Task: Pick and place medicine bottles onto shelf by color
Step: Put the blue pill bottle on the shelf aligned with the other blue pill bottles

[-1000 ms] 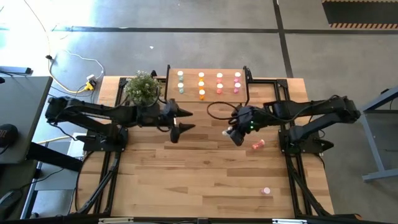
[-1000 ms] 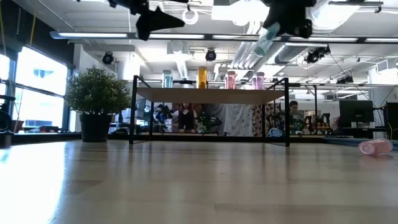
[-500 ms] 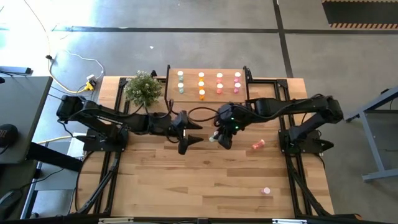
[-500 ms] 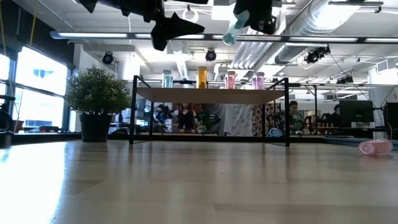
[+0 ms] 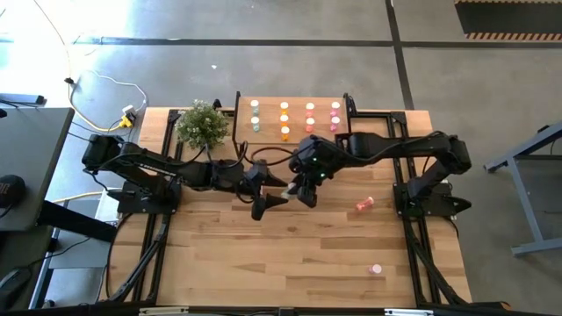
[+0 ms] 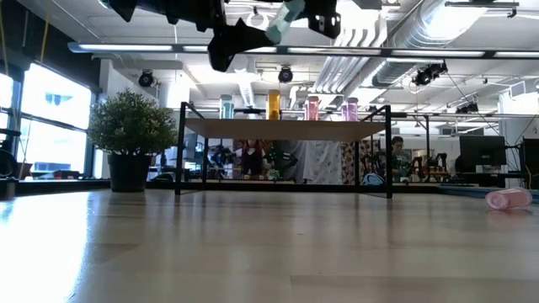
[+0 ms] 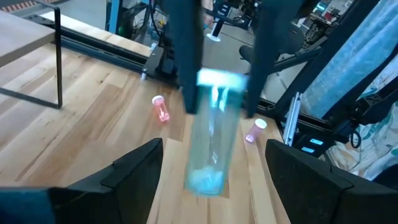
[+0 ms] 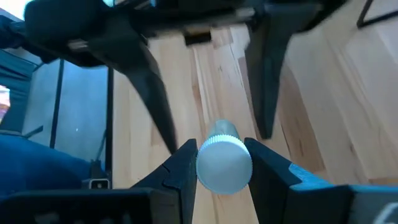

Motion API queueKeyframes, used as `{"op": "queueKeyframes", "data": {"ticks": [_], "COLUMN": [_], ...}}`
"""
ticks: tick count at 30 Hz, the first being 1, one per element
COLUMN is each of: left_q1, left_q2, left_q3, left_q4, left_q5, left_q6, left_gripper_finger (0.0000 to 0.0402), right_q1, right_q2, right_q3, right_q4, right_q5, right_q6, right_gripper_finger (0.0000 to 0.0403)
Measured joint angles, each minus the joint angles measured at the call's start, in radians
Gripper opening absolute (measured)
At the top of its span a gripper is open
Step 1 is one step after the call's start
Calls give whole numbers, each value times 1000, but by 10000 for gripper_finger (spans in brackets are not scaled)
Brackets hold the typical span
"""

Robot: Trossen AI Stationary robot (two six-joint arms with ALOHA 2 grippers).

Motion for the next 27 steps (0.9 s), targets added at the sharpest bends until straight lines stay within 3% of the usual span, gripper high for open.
{"op": "queueKeyframes", "data": {"ticks": [9,27], "left_q1": [5,5], "left_q2": [0,-1], "left_q3": [0,0], "left_q4": [18,42], "left_q5": [-5,16], "left_q6": [-22,10], "left_gripper_finger": [268,163], "right_q1": [1,1], "right_q2": [1,1], "right_q3": [30,30], "right_q4": [0,-1], "right_q5": [-23,-18], "right_q6": [7,27], "right_gripper_finger": [103,103]}}
